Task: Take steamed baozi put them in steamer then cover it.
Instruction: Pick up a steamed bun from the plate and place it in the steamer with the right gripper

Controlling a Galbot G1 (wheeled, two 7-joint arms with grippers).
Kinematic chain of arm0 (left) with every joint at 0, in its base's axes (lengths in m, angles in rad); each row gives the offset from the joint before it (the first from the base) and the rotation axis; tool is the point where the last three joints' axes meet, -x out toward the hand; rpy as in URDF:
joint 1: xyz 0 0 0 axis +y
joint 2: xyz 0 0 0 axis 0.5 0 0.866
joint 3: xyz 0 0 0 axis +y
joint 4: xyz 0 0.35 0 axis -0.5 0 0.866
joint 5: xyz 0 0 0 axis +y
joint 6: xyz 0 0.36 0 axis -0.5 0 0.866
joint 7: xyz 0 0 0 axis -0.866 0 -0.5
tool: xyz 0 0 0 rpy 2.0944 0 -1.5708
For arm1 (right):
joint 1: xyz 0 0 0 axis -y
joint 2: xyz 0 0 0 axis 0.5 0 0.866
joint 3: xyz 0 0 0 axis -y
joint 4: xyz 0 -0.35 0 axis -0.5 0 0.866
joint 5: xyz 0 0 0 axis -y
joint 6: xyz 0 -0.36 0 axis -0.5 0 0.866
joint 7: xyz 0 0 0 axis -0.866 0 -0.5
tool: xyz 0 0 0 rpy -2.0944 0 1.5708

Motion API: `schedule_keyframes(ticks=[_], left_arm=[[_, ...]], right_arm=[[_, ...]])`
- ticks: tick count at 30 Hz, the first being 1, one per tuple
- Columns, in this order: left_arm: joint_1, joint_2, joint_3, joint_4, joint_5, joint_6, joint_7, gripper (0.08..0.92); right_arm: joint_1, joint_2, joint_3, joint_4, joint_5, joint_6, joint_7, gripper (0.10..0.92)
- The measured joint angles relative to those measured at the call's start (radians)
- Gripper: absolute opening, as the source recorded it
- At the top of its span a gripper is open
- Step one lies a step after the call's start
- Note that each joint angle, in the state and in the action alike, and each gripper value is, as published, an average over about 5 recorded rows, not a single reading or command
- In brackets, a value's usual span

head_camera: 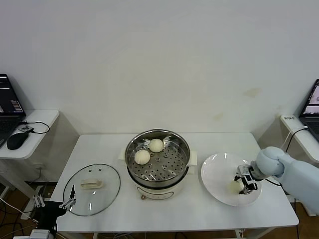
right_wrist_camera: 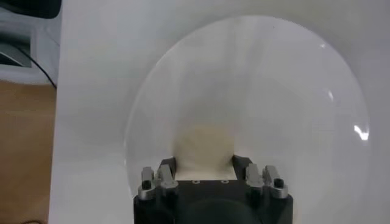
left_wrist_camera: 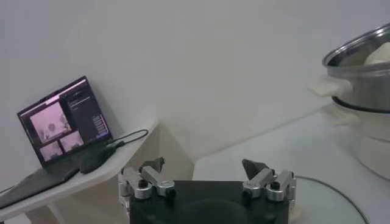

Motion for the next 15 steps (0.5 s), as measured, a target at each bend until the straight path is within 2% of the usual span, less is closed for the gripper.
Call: schedule_keyframes(ticks=[9,15], left_arm=[[-0.006,0.005,0.011,0.000,-0.001,-0.003,-0.001,0.823],[-0.005,0.007,0.012,-0.006,-0.001,-0.004,-0.001,0.823]], right_arm=[[0.228,-0.014,-0.094,0.035,0.110,-0.014,-0.024,0.585],[0.435,0.030,-0.192,0.028,0.195,-0.023,-0.023,0.585]])
